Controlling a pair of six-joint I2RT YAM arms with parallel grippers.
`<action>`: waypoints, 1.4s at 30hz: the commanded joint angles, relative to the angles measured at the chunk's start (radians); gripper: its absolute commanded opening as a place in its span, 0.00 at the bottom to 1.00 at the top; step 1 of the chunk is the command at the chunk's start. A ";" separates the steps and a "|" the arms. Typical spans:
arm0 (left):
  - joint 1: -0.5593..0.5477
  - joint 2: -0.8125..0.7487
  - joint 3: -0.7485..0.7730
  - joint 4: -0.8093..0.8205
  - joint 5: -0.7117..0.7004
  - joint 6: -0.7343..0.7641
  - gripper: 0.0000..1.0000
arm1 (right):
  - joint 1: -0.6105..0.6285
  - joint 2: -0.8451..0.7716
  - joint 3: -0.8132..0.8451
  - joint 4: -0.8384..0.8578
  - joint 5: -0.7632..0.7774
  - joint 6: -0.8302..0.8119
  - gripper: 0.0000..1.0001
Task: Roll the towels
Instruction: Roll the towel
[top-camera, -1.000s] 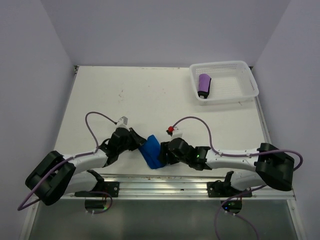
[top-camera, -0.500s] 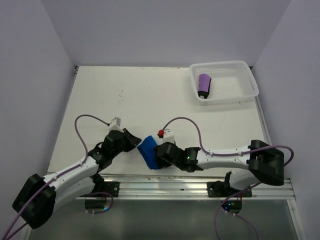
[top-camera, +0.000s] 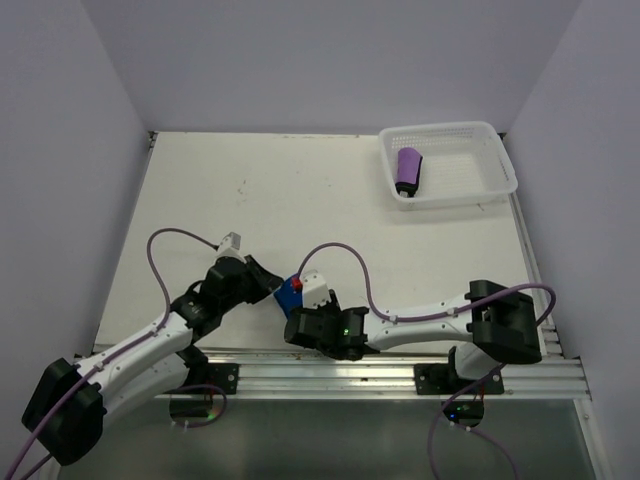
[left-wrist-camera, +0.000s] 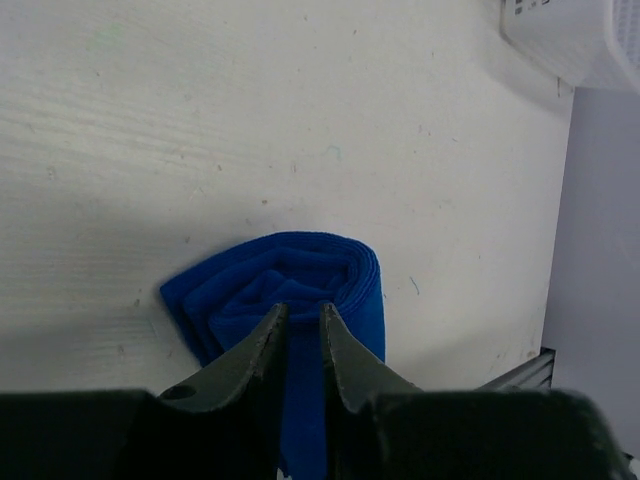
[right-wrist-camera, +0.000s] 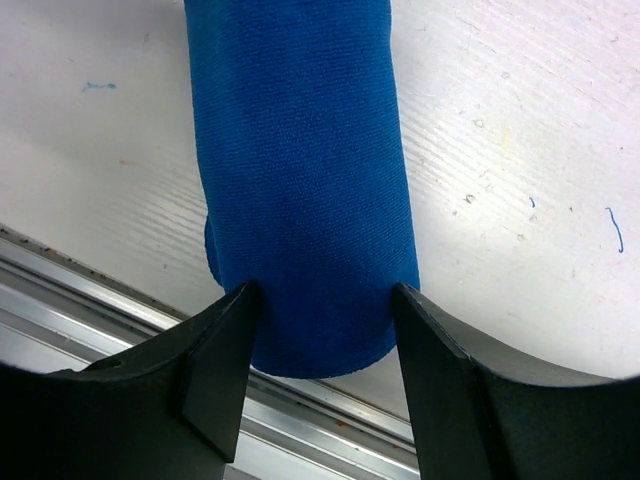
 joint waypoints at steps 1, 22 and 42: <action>0.003 0.003 0.044 0.077 0.086 -0.048 0.22 | 0.018 0.027 0.049 -0.069 0.104 0.048 0.60; -0.092 0.018 -0.043 0.284 0.145 -0.183 0.21 | 0.033 0.052 0.098 -0.126 0.168 0.113 0.59; -0.115 0.207 -0.160 0.314 0.026 -0.124 0.19 | -0.053 -0.222 -0.179 0.198 -0.061 0.021 0.79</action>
